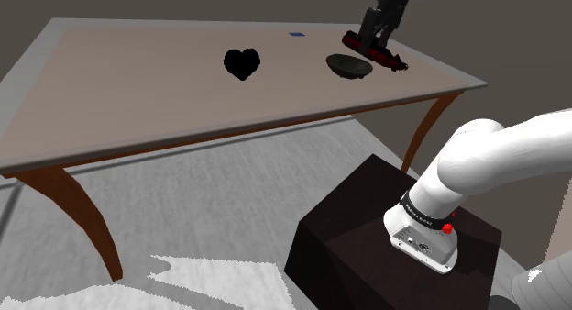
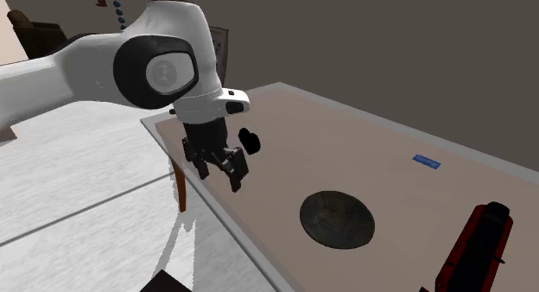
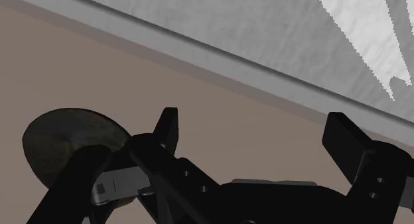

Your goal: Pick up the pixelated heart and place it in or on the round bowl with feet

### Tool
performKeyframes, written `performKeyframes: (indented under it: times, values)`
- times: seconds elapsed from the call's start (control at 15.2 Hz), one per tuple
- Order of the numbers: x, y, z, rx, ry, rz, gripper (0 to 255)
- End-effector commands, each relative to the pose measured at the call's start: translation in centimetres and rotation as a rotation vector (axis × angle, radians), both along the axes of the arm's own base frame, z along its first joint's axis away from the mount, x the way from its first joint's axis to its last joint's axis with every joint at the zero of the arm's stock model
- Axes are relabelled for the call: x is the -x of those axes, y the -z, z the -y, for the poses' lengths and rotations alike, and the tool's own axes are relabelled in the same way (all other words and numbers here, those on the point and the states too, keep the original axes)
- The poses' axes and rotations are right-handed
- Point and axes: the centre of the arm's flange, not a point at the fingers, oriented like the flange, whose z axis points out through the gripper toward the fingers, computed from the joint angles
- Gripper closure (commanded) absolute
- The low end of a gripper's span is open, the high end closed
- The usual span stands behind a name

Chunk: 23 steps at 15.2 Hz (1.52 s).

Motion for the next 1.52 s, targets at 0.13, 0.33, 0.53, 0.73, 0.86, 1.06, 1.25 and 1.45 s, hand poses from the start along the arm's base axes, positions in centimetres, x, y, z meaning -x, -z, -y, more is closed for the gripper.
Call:
performKeyframes:
  times: [0.13, 0.33, 0.53, 0.73, 0.86, 1.06, 1.25, 1.45]
  values:
    - [-2.8, 0.3, 0.1, 0.002, -0.06, -0.015, 0]
    - [-6.9, 0.8, 0.0, 0.004, -0.151, -0.038, 0]
    - [-11.0, 1.4, -0.5, 0.006, -0.242, -0.06, 0]
    - [-15.1, 2.2, -1.4, 0.008, -0.332, -0.083, 0]
    - [-17.7, 2.7, -2.1, 0.01, -0.393, -0.098, 0]
    - [-21.5, 3.5, -3.6, 0.012, -0.483, -0.121, 0]
    - [-25.2, 4.5, -5.4, 0.015, -0.574, -0.143, 0]
    - [-28.7, 5.5, -7.5, 0.017, -0.665, -0.166, 0]
